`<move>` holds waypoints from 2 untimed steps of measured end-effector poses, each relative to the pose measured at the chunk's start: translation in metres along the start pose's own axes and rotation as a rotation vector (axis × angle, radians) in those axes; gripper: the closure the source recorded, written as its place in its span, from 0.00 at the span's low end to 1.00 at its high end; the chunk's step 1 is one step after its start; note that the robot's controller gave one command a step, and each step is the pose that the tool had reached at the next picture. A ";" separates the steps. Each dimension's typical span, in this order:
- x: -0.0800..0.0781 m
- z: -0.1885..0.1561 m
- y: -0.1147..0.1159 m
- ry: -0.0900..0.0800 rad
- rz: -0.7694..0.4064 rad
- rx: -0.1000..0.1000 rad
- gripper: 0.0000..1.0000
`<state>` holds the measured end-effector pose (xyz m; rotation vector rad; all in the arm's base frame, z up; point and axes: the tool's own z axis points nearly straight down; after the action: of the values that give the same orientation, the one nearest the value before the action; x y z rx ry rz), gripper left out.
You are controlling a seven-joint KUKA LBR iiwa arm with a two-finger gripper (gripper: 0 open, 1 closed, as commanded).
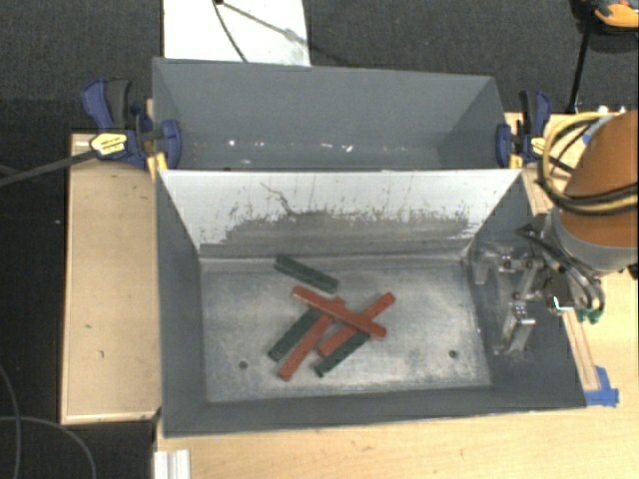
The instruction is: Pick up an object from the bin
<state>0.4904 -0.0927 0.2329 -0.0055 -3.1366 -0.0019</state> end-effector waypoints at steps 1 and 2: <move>-0.002 -0.004 0.000 -0.008 -0.003 0.002 0.00; -0.009 0.042 -0.007 -0.016 0.009 0.003 0.00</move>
Offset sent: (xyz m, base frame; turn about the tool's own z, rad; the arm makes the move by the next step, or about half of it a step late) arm 0.0183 -0.0224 -0.1487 0.0215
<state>0.4995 -0.1001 0.1909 -0.0204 -3.1526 0.0031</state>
